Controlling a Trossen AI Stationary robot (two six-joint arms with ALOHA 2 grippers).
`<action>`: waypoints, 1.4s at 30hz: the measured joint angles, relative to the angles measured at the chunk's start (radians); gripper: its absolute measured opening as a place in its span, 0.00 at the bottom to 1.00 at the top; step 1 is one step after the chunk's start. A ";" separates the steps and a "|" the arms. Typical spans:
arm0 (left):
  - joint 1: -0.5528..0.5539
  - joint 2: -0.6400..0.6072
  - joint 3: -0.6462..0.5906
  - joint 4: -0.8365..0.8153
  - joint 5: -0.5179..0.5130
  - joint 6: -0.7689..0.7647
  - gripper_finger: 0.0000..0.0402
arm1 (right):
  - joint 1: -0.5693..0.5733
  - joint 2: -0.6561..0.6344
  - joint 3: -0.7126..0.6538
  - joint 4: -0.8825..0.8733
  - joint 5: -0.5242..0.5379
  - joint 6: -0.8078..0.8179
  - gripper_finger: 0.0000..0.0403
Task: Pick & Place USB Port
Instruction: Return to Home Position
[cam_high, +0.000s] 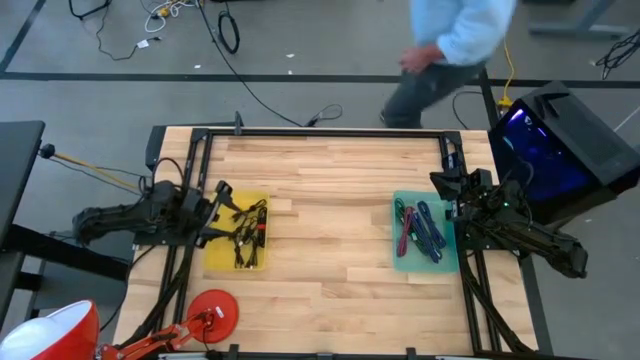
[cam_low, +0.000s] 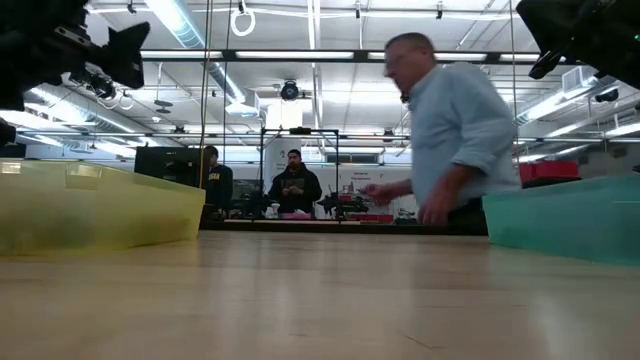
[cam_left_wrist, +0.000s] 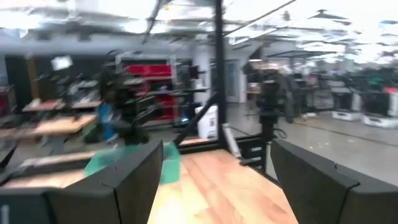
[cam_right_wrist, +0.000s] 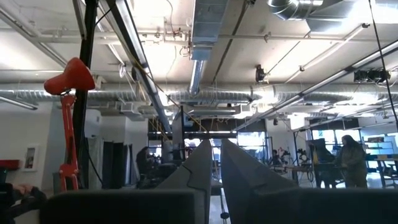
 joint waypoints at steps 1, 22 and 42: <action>0.008 0.000 0.000 -0.010 -0.019 -0.010 0.75 | 0.000 0.000 0.000 0.000 0.000 0.000 0.09; 0.094 0.000 0.000 -0.198 -0.211 0.069 0.75 | 0.000 0.000 0.000 -0.001 0.000 0.000 0.09; 0.051 0.005 -0.001 -0.194 -0.260 0.058 0.75 | 0.000 0.000 0.000 -0.003 0.000 0.000 0.09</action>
